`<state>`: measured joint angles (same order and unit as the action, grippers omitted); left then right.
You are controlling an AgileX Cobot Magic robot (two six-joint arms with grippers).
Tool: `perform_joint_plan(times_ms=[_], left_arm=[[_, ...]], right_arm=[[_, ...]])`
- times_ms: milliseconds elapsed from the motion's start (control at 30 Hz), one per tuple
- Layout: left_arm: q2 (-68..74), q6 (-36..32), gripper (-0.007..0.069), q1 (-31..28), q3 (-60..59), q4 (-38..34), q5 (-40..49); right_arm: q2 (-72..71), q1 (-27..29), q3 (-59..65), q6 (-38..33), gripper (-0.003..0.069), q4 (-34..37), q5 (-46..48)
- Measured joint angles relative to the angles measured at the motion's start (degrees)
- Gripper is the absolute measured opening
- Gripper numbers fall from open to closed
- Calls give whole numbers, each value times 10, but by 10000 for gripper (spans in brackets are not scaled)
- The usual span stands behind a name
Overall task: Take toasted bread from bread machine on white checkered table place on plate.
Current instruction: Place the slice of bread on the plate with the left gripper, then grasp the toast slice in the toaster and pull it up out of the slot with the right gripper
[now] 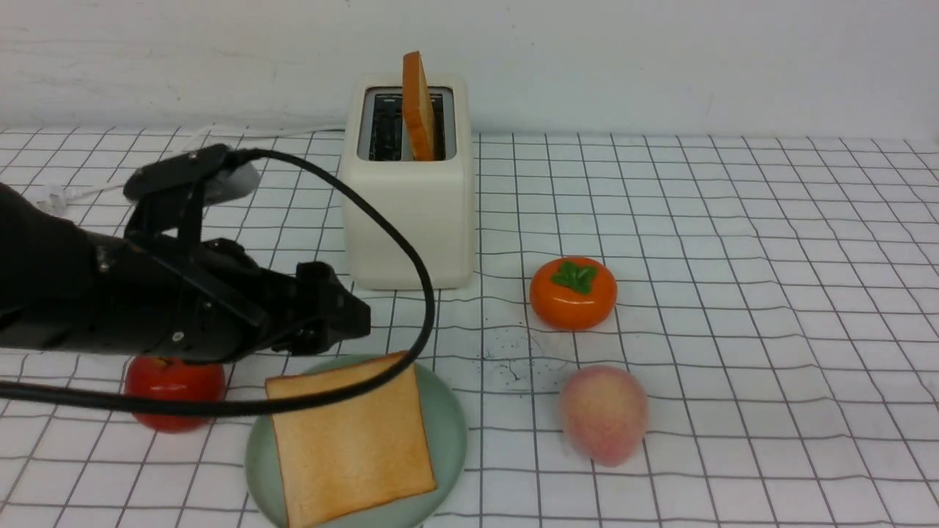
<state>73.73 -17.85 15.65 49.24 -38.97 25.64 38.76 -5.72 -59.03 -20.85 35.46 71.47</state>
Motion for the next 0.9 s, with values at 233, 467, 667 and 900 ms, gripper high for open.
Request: perform_joint_plan(times_ms=[233, 467, 667, 900], left_arm=[[-40, -17, 497, 0, 0, 0, -3], [-165, -17, 62, 0, 0, 31, 31], [-319, -9, -13, 0, 0, 78, 59], [-471, -6, -13, 0, 0, 98, 80]], right_arm=[[0, 0, 0, 2, 61, -7, 8], [33, 0, 0, 16, 62, 29, 0], [123, 0, 0, -2, 39, 93, -26], [263, -106, -27, -26, 2, 106, -112]])
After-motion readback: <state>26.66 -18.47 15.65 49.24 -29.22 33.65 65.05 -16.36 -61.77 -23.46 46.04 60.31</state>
